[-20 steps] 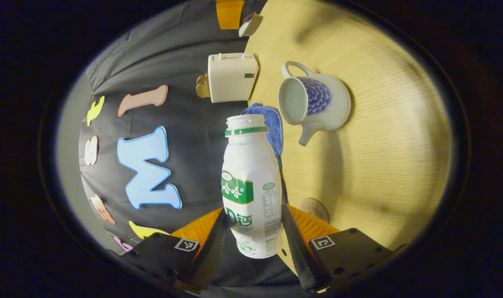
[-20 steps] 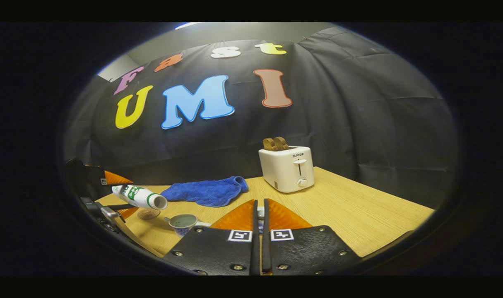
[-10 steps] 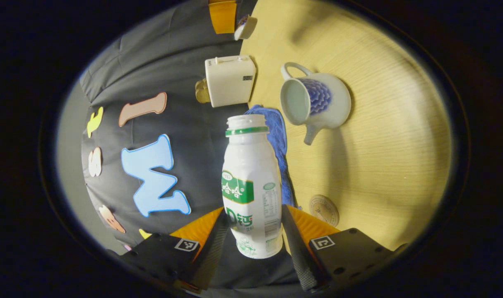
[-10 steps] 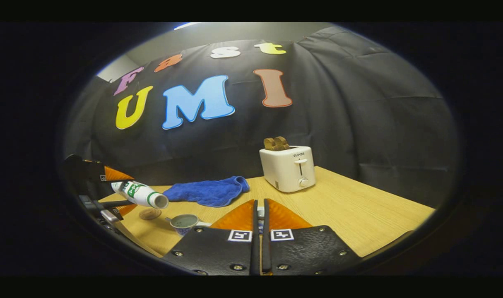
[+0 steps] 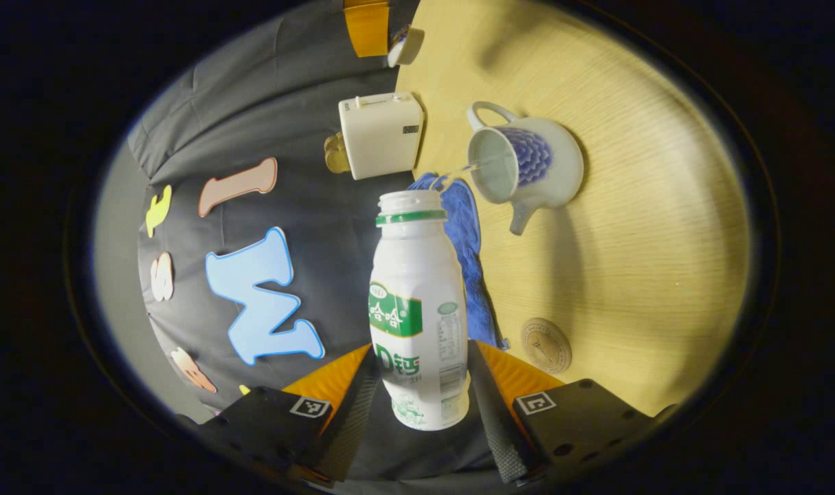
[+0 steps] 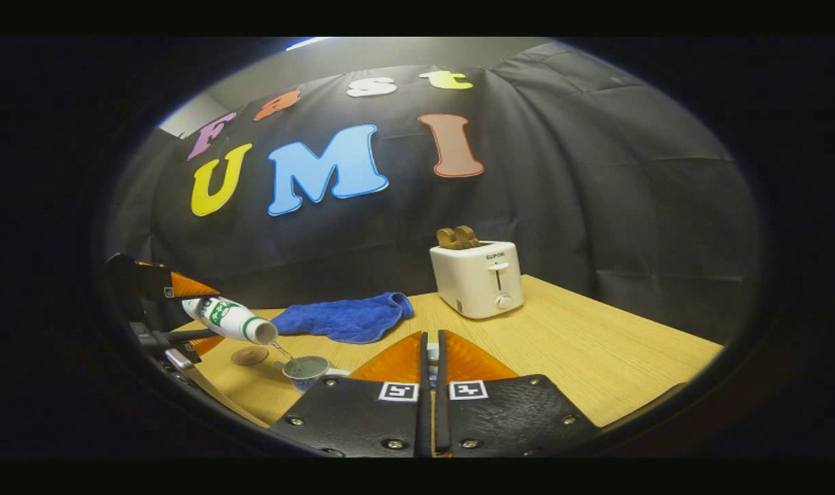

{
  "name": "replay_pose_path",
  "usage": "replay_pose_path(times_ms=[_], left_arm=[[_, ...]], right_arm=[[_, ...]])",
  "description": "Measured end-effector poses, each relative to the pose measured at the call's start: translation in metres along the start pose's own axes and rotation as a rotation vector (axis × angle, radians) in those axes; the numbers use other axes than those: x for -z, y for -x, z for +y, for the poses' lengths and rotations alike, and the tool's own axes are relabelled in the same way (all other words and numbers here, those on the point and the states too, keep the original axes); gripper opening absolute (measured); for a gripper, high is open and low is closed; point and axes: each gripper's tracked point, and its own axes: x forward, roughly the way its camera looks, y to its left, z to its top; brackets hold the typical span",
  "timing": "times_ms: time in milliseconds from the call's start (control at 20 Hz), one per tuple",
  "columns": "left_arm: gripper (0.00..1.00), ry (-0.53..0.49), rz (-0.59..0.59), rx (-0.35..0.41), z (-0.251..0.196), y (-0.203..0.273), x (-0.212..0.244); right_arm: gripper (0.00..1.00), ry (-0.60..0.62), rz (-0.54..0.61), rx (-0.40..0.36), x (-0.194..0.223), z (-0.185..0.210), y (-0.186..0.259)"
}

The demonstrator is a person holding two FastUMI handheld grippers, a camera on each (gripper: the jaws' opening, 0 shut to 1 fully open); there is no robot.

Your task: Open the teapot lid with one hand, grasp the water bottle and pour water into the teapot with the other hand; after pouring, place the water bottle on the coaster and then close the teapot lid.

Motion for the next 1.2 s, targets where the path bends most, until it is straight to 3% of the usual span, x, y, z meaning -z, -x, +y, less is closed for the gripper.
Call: replay_pose_path(times_ms=[100, 350, 400, 500, 750, 800, 900, 950, 1200], left_arm=[[0.89, -0.004, 0.001, -0.003, 0.0002, -0.0006, -0.0002], [0.89, -0.012, 0.005, -0.008, 0.0015, -0.0003, 0.0007], [0.83, -0.015, 0.006, -0.009, 0.0013, 0.0006, -0.0001], [0.89, -0.019, 0.009, -0.009, 0.0014, -0.0015, 0.0027], [0.89, -0.027, 0.018, -0.012, 0.0014, -0.0008, 0.0027], [0.83, -0.029, 0.018, -0.014, 0.0017, -0.0011, 0.0033], [0.83, -0.034, 0.018, -0.018, 0.0021, -0.0013, 0.0039], [0.89, -0.037, 0.019, -0.018, 0.0012, -0.0017, 0.0040], [0.89, -0.058, 0.025, -0.023, 0.0019, -0.0013, 0.0053]], right_arm=[[0.02, -0.002, -0.002, 0.000, -0.0003, -0.0012, 0.0013], [0.02, -0.006, -0.001, 0.000, 0.0002, -0.0016, 0.0005], [0.02, -0.006, 0.000, -0.001, 0.0004, -0.0011, 0.0007], [0.02, -0.006, -0.001, -0.001, -0.0001, -0.0011, 0.0007], [0.02, -0.009, 0.000, 0.000, -0.0003, -0.0017, 0.0009], [0.02, -0.009, 0.001, -0.001, 0.0002, -0.0009, 0.0014], [0.02, -0.008, 0.000, -0.002, 0.0005, -0.0010, 0.0010], [0.02, -0.008, 0.000, -0.001, -0.0003, -0.0011, 0.0016], [0.02, -0.013, -0.002, -0.001, -0.0001, -0.0019, 0.0012]])
